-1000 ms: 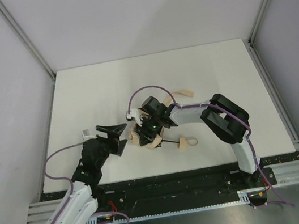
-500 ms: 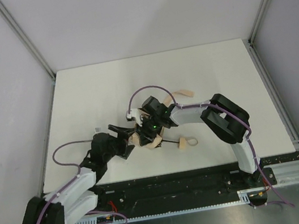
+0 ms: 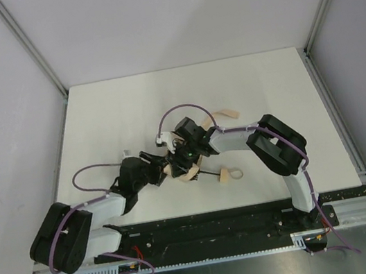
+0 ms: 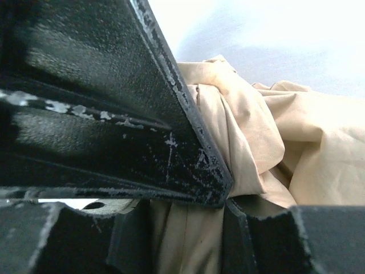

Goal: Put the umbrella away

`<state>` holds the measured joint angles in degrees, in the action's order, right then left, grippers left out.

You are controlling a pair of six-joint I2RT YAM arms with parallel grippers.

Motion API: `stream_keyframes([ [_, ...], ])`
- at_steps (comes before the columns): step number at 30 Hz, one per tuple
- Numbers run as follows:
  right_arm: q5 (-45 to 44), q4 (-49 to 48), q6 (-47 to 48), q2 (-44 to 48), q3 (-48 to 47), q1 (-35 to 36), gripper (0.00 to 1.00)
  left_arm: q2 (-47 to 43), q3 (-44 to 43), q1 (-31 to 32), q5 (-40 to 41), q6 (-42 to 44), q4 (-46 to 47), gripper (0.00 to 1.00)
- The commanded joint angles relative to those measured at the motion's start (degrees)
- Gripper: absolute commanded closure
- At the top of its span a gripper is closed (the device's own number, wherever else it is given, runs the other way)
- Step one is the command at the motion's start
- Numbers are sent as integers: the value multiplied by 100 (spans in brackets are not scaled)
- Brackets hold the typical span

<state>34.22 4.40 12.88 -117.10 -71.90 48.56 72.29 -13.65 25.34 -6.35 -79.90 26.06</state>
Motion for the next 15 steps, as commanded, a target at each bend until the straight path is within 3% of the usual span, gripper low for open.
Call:
stream_keyframes([
  [1, -491, 1560, 165, -473, 538, 338, 100, 343, 18, 16, 921, 562, -264, 46],
  [3, -698, 1517, 174, -426, 550, 383, 99, 467, -4, 8, 900, 670, -265, 57],
  [8, -879, 1310, 50, -222, 620, 380, 82, 856, -112, -23, 589, 793, -274, 79],
  [15, -1207, 1106, -670, 485, 655, 201, 44, 1057, -100, -27, 337, 841, -281, 93],
])
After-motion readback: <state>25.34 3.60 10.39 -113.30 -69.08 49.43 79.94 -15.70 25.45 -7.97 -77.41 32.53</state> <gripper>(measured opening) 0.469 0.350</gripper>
